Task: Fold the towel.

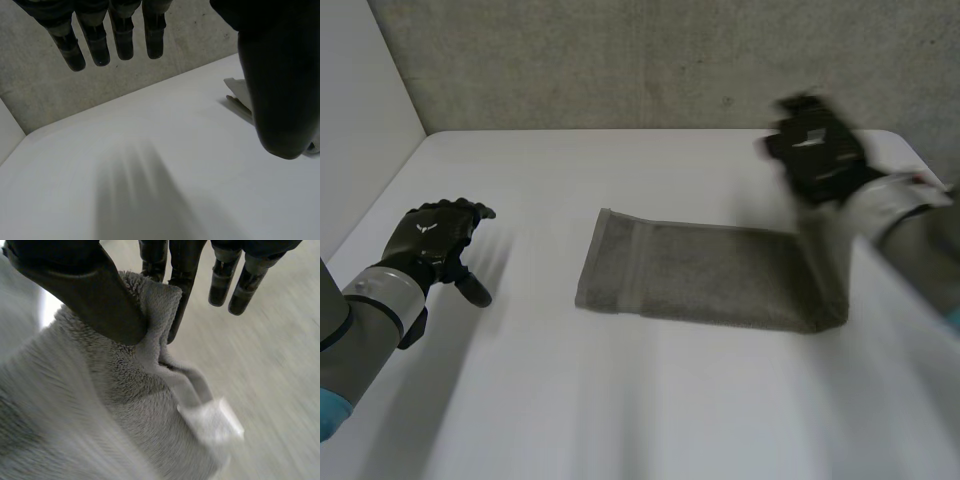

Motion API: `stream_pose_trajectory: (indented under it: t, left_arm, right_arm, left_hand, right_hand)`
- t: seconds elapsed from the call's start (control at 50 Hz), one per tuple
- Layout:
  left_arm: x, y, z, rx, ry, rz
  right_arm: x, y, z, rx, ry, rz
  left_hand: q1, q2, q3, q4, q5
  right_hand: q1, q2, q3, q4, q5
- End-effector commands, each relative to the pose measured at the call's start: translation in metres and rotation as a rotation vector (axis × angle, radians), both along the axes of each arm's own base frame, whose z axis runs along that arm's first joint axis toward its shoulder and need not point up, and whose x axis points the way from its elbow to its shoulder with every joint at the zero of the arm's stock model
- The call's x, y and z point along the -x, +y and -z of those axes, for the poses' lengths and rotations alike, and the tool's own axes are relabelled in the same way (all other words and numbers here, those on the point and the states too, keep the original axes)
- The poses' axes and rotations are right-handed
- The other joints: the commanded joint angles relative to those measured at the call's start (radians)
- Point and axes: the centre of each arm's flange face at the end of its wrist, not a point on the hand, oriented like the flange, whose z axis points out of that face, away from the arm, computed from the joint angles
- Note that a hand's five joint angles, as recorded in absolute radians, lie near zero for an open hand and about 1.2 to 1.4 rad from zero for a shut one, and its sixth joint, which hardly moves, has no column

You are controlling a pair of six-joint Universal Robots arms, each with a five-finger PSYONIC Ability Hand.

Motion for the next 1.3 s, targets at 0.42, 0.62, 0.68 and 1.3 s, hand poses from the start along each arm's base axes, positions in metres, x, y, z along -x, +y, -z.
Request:
stream_pose_trajectory:
  t: [0.42,0.62,0.68,1.3]
  left_arm:
    - [0.044,-0.006,-0.016,0.095,0.027,0.119]
    - [0.111,0.013,-0.025,0.11,0.128,0.296]
    - [0.126,0.019,-0.015,0.081,0.144,0.333]
    - [0.133,0.001,0.065,-0.009,-0.023,0.193]
  right_arm:
    - [-0.066,0.052,0.045,-0.121,-0.063,-0.029]
    - [0.031,0.04,0.054,-0.325,-0.143,0.239]
    - [0.04,0.041,0.062,-0.368,-0.126,0.269]
    - [0.06,0.045,0.121,-0.548,-0.082,0.288]
  left_hand:
    - [-0.112,-0.059,-0.045,-0.056,-0.04]
    - [-0.112,-0.059,-0.045,-0.056,-0.04]
    - [-0.112,-0.059,-0.045,-0.056,-0.04]
    - [-0.117,-0.065,-0.045,-0.056,-0.046]
  right_hand:
    - [-1.143,-1.127,-0.033,-0.053,-1.15]
    - [-1.143,-1.127,-0.033,-0.053,-1.15]
    - [-1.143,-1.127,-0.033,-0.053,-1.15]
    - [-0.102,-0.086,-0.033,-0.053,-0.11]
